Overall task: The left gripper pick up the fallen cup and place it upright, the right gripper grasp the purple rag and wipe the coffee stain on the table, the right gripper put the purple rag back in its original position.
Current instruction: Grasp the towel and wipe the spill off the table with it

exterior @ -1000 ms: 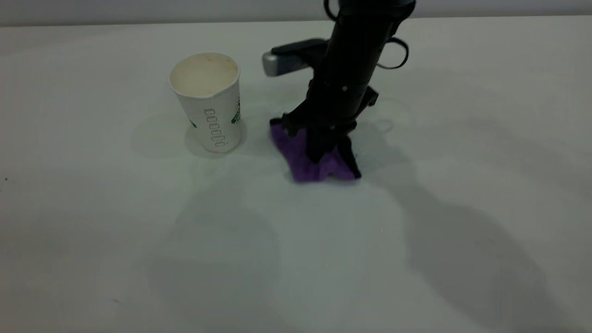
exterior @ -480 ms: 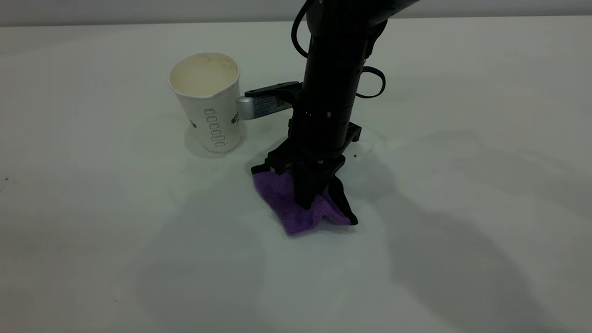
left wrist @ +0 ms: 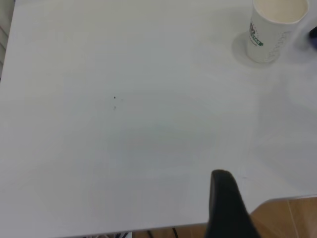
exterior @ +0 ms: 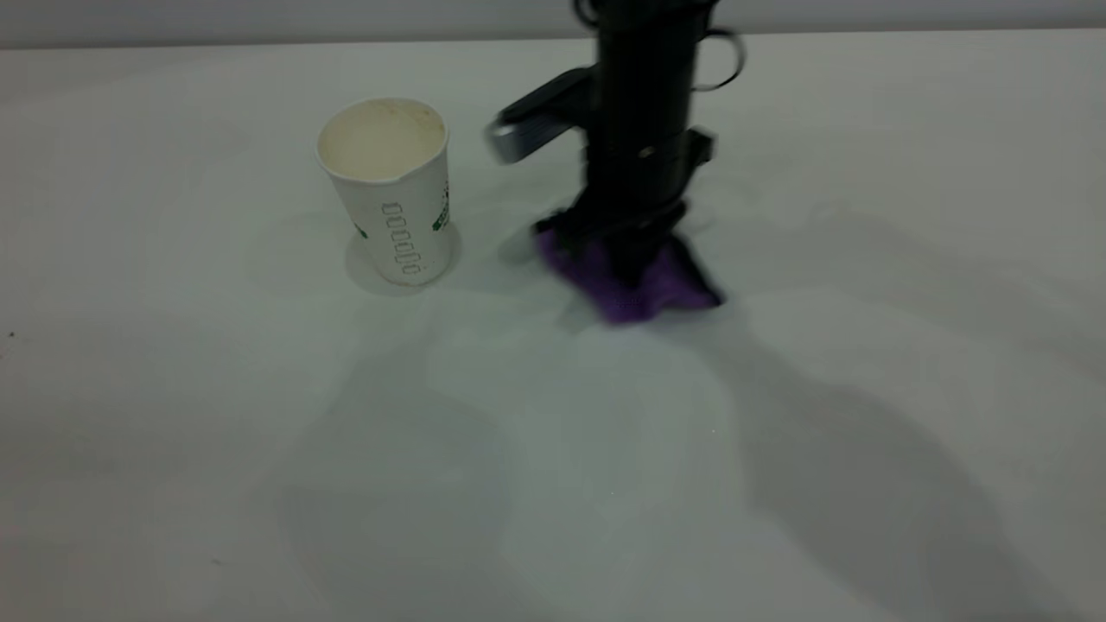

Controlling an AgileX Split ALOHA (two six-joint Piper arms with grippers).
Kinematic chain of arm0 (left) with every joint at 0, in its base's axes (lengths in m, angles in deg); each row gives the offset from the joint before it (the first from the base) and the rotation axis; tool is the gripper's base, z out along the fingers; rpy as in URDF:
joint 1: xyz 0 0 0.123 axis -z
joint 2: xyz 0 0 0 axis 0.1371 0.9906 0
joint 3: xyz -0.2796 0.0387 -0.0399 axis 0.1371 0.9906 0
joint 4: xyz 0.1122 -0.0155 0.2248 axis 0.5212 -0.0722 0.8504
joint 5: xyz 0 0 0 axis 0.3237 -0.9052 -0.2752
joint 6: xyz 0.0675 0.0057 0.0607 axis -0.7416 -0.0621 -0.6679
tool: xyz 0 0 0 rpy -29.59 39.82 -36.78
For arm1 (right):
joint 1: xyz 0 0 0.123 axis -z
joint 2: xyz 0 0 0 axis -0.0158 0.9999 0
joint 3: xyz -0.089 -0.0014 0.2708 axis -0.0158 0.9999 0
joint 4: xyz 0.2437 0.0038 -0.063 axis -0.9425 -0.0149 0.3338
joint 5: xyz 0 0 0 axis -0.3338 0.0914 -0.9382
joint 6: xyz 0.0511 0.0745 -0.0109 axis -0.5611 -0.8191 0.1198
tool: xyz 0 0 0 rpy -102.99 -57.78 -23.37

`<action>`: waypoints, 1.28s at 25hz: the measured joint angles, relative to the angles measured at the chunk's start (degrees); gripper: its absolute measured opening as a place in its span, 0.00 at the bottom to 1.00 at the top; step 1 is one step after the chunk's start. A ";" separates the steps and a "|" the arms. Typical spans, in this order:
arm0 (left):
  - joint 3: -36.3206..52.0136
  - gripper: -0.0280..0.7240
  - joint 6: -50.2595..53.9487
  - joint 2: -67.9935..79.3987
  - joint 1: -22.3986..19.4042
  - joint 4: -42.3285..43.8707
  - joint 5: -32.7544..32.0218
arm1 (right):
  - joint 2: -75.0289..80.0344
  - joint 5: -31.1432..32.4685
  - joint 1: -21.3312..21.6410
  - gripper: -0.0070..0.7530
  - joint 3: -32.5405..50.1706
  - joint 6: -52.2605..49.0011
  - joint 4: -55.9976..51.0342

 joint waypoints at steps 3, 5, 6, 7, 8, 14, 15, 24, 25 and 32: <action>0.00 0.67 0.00 0.00 0.00 0.00 0.00 | 0.19 0.43 4.16 0.08 -0.08 -3.65 2.90; 0.00 0.67 0.00 0.00 0.00 0.00 0.00 | 0.19 1.22 7.33 0.08 -0.14 -5.33 3.29; 0.00 0.67 0.00 0.00 0.00 0.00 0.00 | 0.19 1.90 9.16 0.08 -0.14 -6.01 3.38; 0.00 0.67 0.00 0.00 0.00 0.00 0.00 | 0.19 2.61 11.03 0.08 -0.14 -6.39 3.42; 0.00 0.67 0.00 0.00 0.00 0.00 0.00 | 0.19 3.38 12.91 0.08 -0.14 -6.68 3.42; 0.00 0.67 0.00 0.00 0.00 0.00 0.00 | 0.31 8.39 22.60 0.08 0.56 -7.32 -1.09; 0.00 0.67 0.00 0.00 0.00 0.00 0.00 | 0.39 9.43 23.52 0.08 0.56 -6.71 -3.57; 0.00 0.67 0.00 0.00 0.00 0.00 0.00 | 0.84 14.13 24.91 0.19 0.77 5.16 -16.43; 0.00 0.67 0.00 0.00 0.00 0.00 0.00 | 0.84 14.47 24.85 0.24 0.84 5.39 -16.61; 0.00 0.67 0.00 0.00 0.00 0.00 0.00 | -2.09 19.90 24.85 0.65 0.89 5.67 -16.01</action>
